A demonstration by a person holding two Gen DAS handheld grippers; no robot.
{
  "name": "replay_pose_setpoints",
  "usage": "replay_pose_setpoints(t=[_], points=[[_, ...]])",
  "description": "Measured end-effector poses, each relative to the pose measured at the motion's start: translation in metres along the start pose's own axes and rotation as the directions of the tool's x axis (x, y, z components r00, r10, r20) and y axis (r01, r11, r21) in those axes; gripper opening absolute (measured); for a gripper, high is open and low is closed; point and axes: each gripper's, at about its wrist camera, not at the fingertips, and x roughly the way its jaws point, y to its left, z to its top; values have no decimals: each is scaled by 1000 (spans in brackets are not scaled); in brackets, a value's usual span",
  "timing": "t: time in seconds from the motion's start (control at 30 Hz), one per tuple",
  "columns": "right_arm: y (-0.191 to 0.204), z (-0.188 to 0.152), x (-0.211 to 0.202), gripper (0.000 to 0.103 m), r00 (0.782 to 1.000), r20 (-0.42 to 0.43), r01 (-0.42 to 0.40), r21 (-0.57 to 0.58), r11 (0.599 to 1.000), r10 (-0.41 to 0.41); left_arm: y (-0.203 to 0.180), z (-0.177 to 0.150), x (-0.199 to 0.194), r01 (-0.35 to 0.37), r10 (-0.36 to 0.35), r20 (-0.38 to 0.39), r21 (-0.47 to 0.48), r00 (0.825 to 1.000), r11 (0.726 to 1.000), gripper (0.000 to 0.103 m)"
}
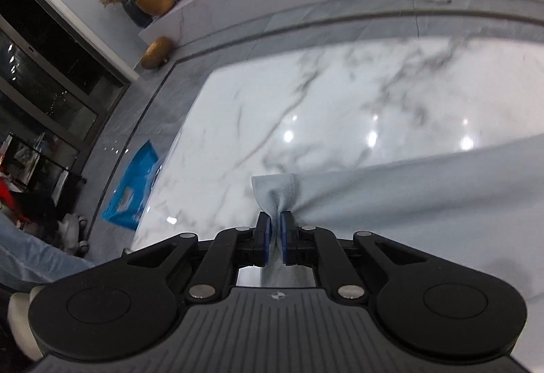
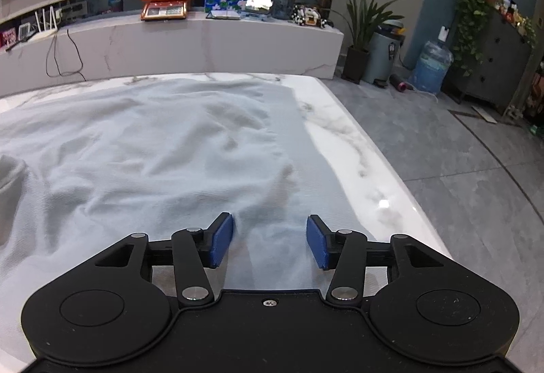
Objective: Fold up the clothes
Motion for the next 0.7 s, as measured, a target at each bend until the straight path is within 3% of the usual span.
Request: replay_pose_setpoints(t=[0.3, 0.47, 0.6, 0.7], points=[[-11, -2, -3, 47, 1000, -12, -18, 35, 999, 18, 1, 22, -3, 52, -50, 62, -31, 997, 998, 5], [-21, 9, -22, 49, 997, 78, -31, 72, 997, 26, 4, 43, -2, 64, -61, 89, -28, 994, 998, 5], [-26, 44, 3, 49, 999, 4, -55, 85, 995, 54, 4, 66, 3, 45, -43, 113, -18, 993, 999, 5], [-20, 76, 29, 49, 995, -6, -102, 89, 991, 103, -2, 78, 14, 36, -35, 109, -10, 993, 999, 5]])
